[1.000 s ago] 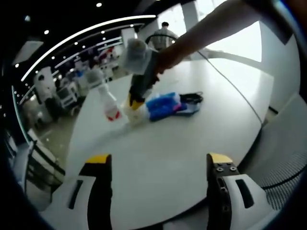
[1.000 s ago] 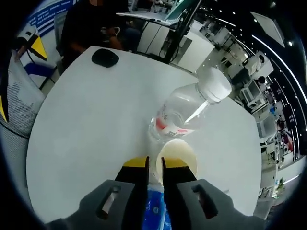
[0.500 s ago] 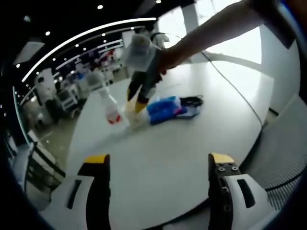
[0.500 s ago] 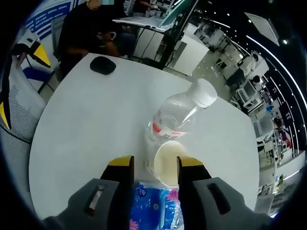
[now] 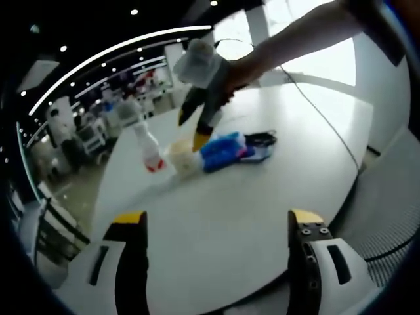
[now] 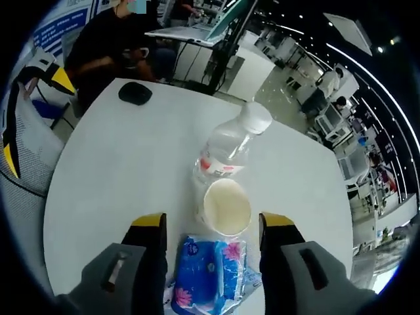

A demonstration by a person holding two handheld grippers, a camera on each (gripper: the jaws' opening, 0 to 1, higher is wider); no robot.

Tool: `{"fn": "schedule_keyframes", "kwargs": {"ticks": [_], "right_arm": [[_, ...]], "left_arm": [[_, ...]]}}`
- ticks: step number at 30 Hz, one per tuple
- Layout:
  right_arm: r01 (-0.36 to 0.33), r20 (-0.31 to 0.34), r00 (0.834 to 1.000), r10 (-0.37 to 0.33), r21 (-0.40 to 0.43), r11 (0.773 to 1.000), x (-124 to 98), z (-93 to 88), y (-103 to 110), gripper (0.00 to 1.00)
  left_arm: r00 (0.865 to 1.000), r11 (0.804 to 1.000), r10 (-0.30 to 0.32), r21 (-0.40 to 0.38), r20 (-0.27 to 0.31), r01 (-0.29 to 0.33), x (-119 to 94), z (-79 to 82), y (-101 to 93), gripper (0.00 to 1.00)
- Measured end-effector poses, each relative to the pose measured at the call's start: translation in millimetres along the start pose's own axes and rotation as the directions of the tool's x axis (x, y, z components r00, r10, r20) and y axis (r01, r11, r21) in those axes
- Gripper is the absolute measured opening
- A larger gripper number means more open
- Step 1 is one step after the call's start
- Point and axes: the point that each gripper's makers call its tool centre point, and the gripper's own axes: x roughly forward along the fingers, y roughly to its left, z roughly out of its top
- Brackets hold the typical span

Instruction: Arrange the tabletop items into an orderly group along one side of the table until the central work area is clear of visible clutter.

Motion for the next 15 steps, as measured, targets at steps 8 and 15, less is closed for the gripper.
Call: {"fn": "schedule_keyframes", "kwargs": {"ticks": [8, 15], "right_arm": [[0.027, -0.018, 0.999, -0.026, 0.020, 0.999, -12, -14.8, -9, 0.63], [0.041, -0.037, 0.999, -0.040, 0.043, 0.998, -20, -29.0, -14, 0.67]], "left_arm": [[1.000, 1.000, -0.008, 0.006, 0.000, 0.008, 1, 0.3, -0.4, 0.84], [1.000, 1.000, -0.014, 0.008, -0.007, 0.014, 1, 0.2, -1.4, 0.85]]}}
